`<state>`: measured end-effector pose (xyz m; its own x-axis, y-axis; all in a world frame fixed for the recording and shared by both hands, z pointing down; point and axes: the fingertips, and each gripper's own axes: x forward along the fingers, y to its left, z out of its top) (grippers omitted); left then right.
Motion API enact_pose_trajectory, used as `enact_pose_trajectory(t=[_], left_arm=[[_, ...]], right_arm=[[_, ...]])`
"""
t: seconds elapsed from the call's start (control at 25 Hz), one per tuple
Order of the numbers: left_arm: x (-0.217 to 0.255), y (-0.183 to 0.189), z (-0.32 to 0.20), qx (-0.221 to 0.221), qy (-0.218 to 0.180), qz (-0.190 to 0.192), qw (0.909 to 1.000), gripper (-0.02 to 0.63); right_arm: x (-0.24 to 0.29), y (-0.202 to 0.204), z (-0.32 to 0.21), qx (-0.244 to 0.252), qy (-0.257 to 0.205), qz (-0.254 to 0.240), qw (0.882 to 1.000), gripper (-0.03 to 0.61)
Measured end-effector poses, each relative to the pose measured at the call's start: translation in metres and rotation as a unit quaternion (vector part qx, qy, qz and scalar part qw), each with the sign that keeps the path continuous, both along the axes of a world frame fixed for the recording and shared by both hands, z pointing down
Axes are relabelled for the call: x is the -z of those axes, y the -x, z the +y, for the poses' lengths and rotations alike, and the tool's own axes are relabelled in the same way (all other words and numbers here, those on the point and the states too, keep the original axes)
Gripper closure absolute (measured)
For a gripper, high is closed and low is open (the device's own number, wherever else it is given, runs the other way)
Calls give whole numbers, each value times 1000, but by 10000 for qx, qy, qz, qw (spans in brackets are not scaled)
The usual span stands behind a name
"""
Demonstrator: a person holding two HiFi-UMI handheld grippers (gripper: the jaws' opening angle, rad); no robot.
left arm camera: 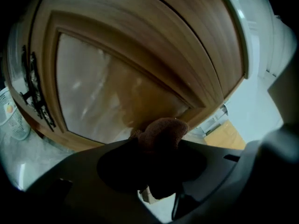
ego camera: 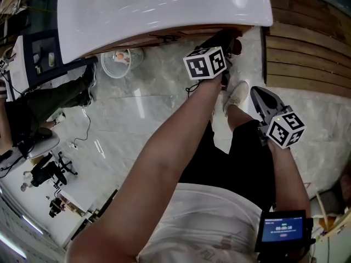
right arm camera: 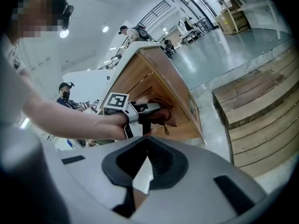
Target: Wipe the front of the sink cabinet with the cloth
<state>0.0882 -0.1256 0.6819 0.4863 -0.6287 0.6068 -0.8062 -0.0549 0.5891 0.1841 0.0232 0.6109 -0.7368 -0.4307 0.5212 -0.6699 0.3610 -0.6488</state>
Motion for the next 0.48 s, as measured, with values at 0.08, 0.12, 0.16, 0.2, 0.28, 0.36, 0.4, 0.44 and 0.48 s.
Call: enact_pose_trajectory(t=[0.08,0.12,0.16,0.2,0.28,0.36,0.4,0.44,0.48], left_arm=[[-2,22,2,181,42,-42,9998,437],[-3,33,4,243,55,-81,9997,437],[-4,43,5,308,65,-118,9994,437],[-4,53,6,387,74,-147,9991,437],[-5,71,9,578,93,-169,9981,437],[-7,84,14,774,116,-115,9969,437],[-7,91,18,869,132,-80,9961,437],[-7,97,22,965,147,-46,9952,437],[-8,104,25,1067,164,-12,9942,437]], right_arm=[[1,8,1,107,10,-23,9999,565],[1,12,2,163,15,-33,9999,565],[2,16,3,216,20,-36,9998,565],[2,18,3,265,27,-34,9996,565],[1,22,5,346,40,-23,9994,565],[1,23,8,399,39,-6,9992,565],[1,23,10,416,33,-2,9991,565],[0,23,12,435,27,0,9991,565],[0,23,13,459,25,4,9989,565]])
